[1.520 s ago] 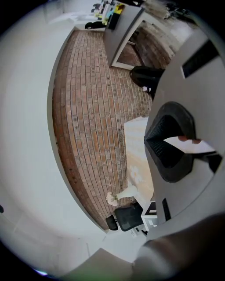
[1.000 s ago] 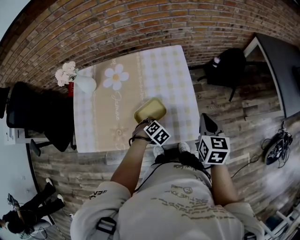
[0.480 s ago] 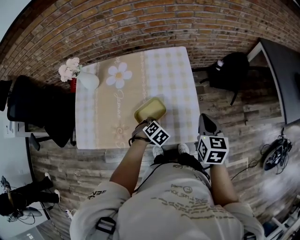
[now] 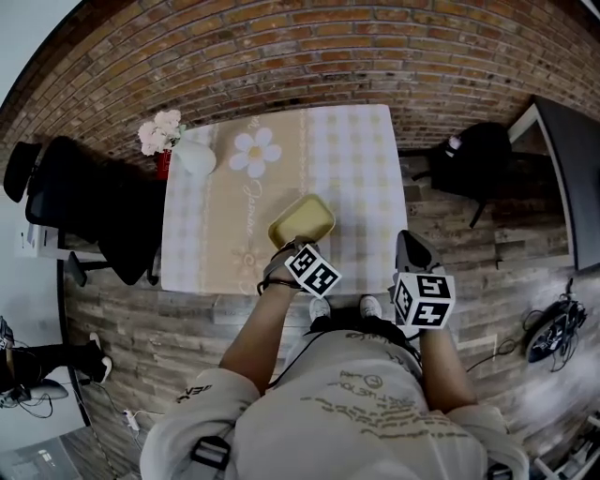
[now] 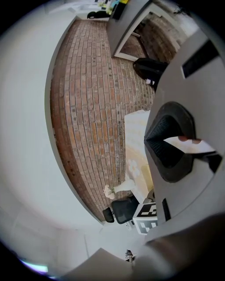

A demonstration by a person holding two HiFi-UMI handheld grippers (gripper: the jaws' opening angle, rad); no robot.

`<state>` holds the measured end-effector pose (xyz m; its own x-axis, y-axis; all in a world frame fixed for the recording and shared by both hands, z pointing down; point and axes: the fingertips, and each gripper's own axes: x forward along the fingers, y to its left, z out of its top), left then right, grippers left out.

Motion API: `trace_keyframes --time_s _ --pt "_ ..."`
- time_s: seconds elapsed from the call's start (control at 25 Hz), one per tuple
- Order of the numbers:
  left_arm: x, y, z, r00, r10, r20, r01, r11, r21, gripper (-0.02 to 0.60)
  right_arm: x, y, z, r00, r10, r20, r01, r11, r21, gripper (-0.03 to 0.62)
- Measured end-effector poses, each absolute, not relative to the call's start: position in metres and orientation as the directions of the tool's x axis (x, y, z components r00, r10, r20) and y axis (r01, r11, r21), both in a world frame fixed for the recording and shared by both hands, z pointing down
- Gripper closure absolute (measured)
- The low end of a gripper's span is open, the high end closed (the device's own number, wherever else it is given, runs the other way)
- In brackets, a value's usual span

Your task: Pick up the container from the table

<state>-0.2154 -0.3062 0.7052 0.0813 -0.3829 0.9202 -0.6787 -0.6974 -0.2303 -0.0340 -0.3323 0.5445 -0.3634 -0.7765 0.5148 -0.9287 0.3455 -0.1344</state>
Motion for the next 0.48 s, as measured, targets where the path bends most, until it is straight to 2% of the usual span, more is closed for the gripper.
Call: trace_keyframes --time_s 0.48 --pt "-0.253 -0.292 0.631 0.052 -0.446 0.893 -0.753 -0.605 -0.258 0.572 -0.087 -0.343 0.535 -0.500 -0.722 0.479 -0.856 0.496 -0.146 0.592"
